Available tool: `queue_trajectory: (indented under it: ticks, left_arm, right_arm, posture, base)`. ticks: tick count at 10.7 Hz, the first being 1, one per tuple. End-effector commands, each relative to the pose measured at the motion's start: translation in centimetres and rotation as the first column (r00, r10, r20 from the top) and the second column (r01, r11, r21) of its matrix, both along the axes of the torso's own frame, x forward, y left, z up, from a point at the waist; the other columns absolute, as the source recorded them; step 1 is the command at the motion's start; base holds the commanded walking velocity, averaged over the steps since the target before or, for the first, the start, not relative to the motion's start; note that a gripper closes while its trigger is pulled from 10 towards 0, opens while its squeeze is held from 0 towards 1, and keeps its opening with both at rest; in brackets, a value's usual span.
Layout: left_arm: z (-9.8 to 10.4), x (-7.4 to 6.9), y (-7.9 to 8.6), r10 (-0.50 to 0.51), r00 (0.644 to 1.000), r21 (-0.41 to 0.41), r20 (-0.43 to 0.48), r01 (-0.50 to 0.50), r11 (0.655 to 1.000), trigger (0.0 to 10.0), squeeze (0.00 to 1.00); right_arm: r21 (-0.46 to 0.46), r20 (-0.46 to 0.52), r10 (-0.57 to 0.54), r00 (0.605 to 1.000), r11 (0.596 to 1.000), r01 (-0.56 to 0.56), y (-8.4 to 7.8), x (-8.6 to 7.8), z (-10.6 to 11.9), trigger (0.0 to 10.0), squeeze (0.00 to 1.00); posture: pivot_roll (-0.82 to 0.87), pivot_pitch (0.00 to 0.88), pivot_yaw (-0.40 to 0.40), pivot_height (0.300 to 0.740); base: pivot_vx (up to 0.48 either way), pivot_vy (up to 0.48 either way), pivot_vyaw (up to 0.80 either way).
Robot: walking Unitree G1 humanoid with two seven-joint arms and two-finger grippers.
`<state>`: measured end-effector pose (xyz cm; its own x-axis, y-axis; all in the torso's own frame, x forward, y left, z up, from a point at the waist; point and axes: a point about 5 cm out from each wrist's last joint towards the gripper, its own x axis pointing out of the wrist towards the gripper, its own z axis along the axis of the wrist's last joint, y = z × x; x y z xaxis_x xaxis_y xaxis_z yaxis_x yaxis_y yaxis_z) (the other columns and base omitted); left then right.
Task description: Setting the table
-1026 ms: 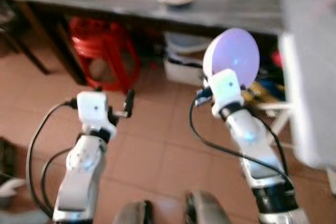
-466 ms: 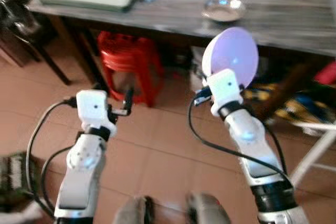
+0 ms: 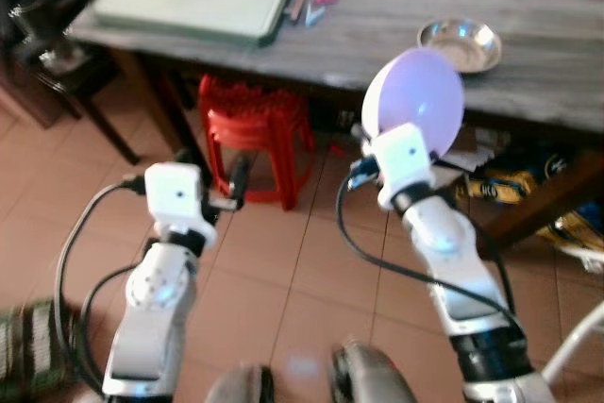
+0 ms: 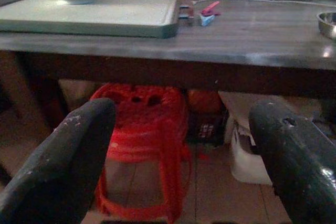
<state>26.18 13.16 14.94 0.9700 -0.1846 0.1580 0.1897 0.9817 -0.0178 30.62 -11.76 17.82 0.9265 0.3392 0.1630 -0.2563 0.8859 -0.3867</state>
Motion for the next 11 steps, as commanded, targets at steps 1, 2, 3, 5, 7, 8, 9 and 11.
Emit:
queue_trajectory:
  ticks: [1, 2, 3, 5, 7, 8, 9, 11]
  left_arm:
    - [0.2, -0.2, -0.4, -0.017, 1.0, 0.008, 0.013, 0.017, 1.0, 10.0, 0.0]
    - [0.2, -0.3, -0.6, -0.026, 1.0, 0.013, 0.015, 0.026, 1.0, 10.0, 0.0]
    - [0.1, -0.3, -0.6, -0.028, 1.0, 0.011, 0.013, 0.028, 1.0, 10.0, 0.0]
    - [0.1, -0.4, -0.9, -0.036, 0.999, 0.002, 0.012, 0.036, 0.999, 10.0, 0.0]
    - [0.1, -0.4, -1.0, -0.04, 0.999, 0.002, 0.012, 0.04, 0.999, 10.0, 0.0]
    - [0.1, -0.4, -1.0, -0.041, 0.999, 0.0, 0.009, 0.041, 0.999, 10.0, 0.0]
    - [0.1, -0.6, -1.0, -0.044, 0.999, -0.027, 0.007, 0.044, 0.999, 10.0, 0.0]
    - [-0.1, -0.7, -0.9, -0.039, 0.999, -0.028, 0.001, 0.039, 0.999, 10.0, 0.0]
  right_arm:
    - [-0.001, 0.016, -0.022, 1.0, 1.0, 0.022, -0.4, 0.0, 0.2, 0.0, 0.0]
    - [-0.001, 0.016, -0.027, 1.0, 1.0, 0.027, -0.4, 0.1, 0.2, 0.0, 0.0]
    - [-0.001, 0.015, -0.027, 1.0, 1.0, 0.027, -0.3, 0.1, 0.2, 0.0, 0.0]
    - [-0.004, 0.016, -0.032, 0.999, 0.999, 0.032, -0.3, 0.2, 0.1, 0.4, 0.0]
    - [-0.031, 0.039, -0.069, 0.997, 0.997, 0.071, -0.6, 0.5, 0.5, 5.9, 0.0]
    - [-0.065, 0.046, -0.128, 0.991, 0.989, 0.131, -1.3, 0.9, 0.5, 9.9, 0.0]
    - [-0.083, 0.055, -0.184, 0.981, 0.979, 0.188, -2.0, 1.2, 0.6, 10.0, 0.0]
    - [-0.076, 0.068, -0.189, 0.98, 0.978, 0.194, -2.0, 1.3, 1.0, 10.0, 0.0]
  posture:
    - [-0.04, 0.206, 0.039, 0.74]
    - [-0.04, 0.205, 0.039, 0.74]
    - [-0.04, 0.204, 0.039, 0.74]
    - [-0.04, 0.2, 0.04, 0.74]
    - [-0.04, 0.199, 0.04, 0.74]
    - [-0.04, 0.2, 0.04, 0.74]
    - [-0.03, 0.202, 0.04, 0.74]
    - [-0.03, 0.204, 0.04, 0.74]
  base:
    - [0.48, 0.0, 0.0]
    - [0.48, 0.0, 0.0]
    - [0.48, 0.0, 0.0]
    - [0.48, 0.0, 0.0]
    - [0.48, 0.0, 0.0]
    - [0.472, 0.0, 0.0]
    - [0.0, 0.0, 0.0]
    - [0.0, 0.0, 0.0]
